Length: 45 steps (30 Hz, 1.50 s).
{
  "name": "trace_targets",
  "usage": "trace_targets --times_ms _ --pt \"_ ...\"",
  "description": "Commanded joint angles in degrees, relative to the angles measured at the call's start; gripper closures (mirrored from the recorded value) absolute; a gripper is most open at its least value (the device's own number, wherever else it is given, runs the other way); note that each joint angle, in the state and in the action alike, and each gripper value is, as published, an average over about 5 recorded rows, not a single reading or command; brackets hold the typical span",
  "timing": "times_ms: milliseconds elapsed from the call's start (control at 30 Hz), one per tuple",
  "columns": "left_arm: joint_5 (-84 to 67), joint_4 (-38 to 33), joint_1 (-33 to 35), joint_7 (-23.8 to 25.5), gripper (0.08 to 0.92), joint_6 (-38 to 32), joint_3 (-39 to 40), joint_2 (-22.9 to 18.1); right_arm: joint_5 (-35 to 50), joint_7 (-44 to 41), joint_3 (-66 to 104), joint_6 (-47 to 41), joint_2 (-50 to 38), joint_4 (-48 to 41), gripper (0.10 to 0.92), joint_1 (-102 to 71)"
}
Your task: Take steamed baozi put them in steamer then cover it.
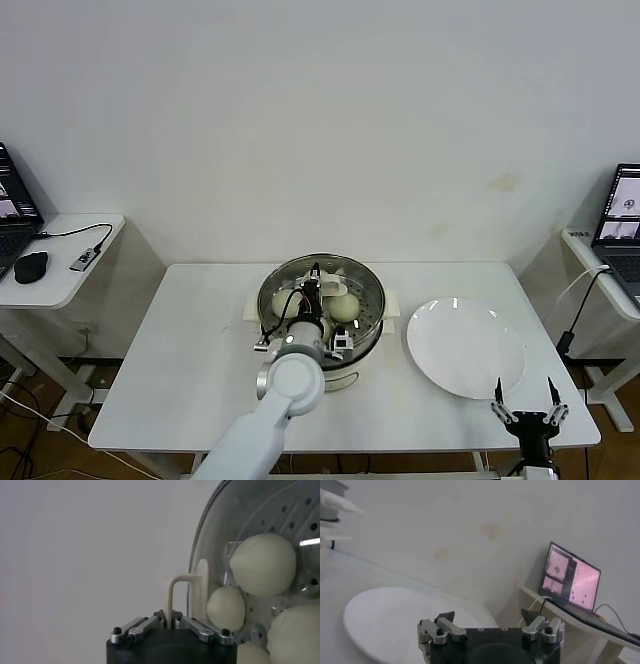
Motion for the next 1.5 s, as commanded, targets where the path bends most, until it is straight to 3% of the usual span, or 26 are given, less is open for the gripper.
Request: trace_targets --times_ms 33,167,333,533,667,800,900,1033,1167,1333,1500 --pt "0.2 -0.3 0.5 -0.4 0.854 -0.2 -0.2 -0.3 -0.1 0.0 -0.1 0.0 0.0 0.1 0.203 0.0" --pt "0.1 -0.9 0.9 -0.4 0.834 -0.1 -0.1 -0.5 -0.1 0.0 -0.1 0.0 0.0 0.1 0.203 0.0" --pt "-0.2 -4.0 2.2 -0.3 0.702 0.0 0.0 0.1 -0.1 0.0 -0.2 0.0 0.0 0.1 0.203 -0.1" --pt "-2.8 -12.6 8.9 -1.4 0.529 -0.2 -0.6 3.6 -0.1 -0.1 -0.2 0.0 -0.1 0.3 0.203 -0.2" --pt "-6.7 -22.0 16.8 -3.5 0.425 -1.6 -2.7 7.6 0.1 -0.1 -0.2 0.0 -0.4 0.4 0.203 -0.5" --pt "-16.4 -31.8 27.3 -8.7 0.312 -4.8 -7.9 12.1 0.5 -0.4 -0.6 0.4 -0.8 0.5 0.203 -0.8" --pt "-33.9 -35.9 35.5 -17.2 0.233 -7.1 -12.9 15.3 1.4 -0.9 -1.6 0.7 -1.1 0.6 0.203 -0.7" --pt "-65.5 -33.7 41.8 -27.6 0.182 -18.3 -22.4 15.8 3.5 -1.2 -3.5 1.1 -1.7 1.1 0.203 -1.0" --pt "-85.9 -25.1 46.1 -30.9 0.178 -34.7 -30.2 13.2 6.0 -1.4 -5.3 1.9 -3.7 2.1 0.203 -3.3" --pt "-93.1 -21.7 51.6 -32.0 0.177 -40.7 -31.6 12.0 9.3 -1.7 -5.9 2.3 -7.1 4.4 0.203 -7.2" --pt "-96.1 -22.5 54.1 -30.1 0.177 -40.6 -31.2 10.6 11.3 -2.6 -6.5 1.2 -8.5 5.3 0.203 -10.0"
